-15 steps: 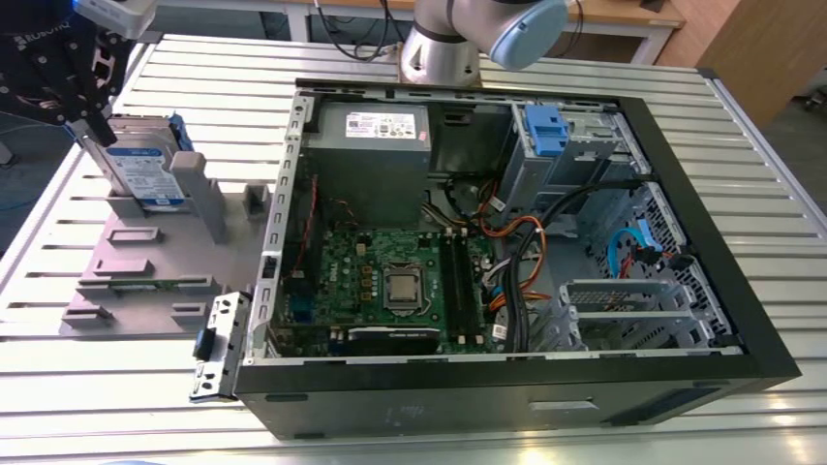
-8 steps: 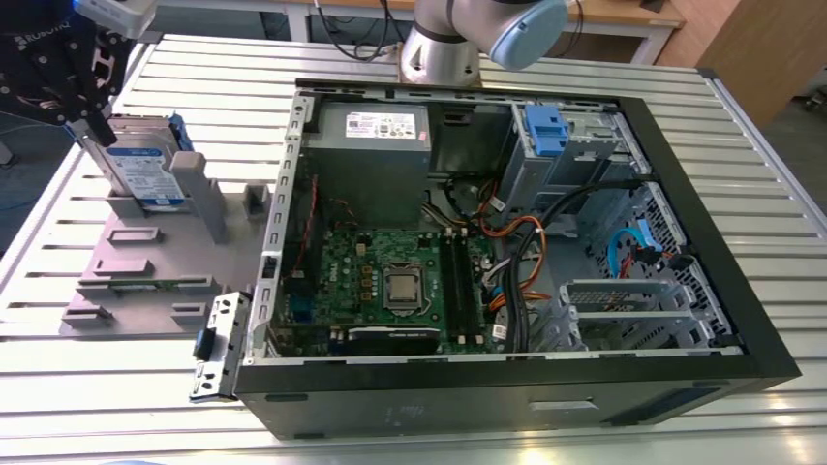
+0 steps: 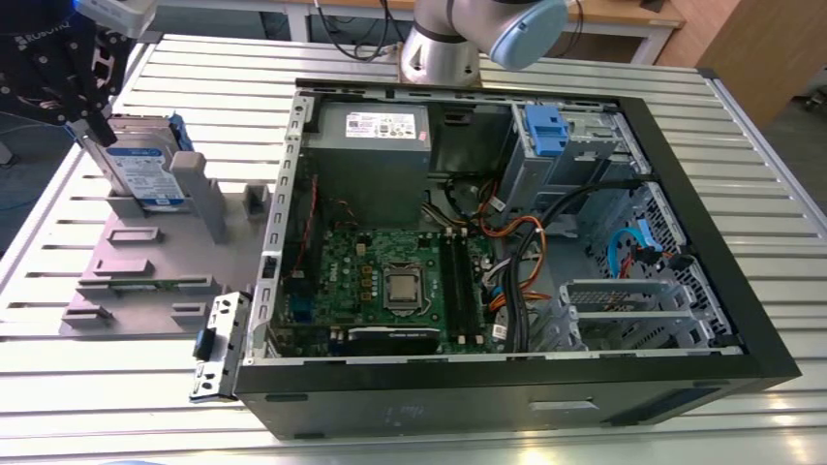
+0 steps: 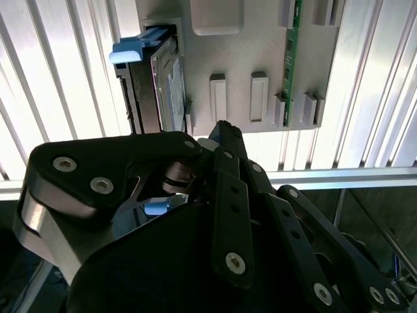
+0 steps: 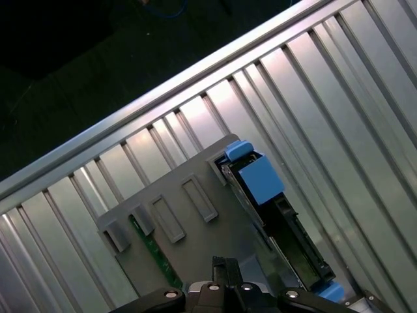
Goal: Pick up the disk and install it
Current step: 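Pick up the disk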
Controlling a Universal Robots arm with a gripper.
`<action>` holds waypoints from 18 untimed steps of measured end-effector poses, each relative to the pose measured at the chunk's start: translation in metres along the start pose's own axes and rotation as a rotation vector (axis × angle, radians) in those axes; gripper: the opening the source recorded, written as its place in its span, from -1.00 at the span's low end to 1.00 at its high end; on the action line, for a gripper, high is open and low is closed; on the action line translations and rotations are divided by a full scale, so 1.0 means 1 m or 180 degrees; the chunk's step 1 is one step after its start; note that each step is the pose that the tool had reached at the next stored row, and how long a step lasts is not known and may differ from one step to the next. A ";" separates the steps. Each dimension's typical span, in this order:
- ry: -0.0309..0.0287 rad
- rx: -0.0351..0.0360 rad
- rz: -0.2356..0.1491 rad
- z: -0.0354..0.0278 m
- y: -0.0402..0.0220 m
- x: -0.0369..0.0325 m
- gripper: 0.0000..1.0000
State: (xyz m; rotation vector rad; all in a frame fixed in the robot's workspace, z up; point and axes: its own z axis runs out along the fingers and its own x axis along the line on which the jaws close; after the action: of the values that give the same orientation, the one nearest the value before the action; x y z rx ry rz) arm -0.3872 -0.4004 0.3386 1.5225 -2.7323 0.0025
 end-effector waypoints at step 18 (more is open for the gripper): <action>0.0000 0.0001 -0.0094 0.0000 0.0000 0.0000 -0.79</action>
State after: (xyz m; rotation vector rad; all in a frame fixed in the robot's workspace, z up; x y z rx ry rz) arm -0.3872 -0.4004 0.3386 1.5627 -2.7097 0.0028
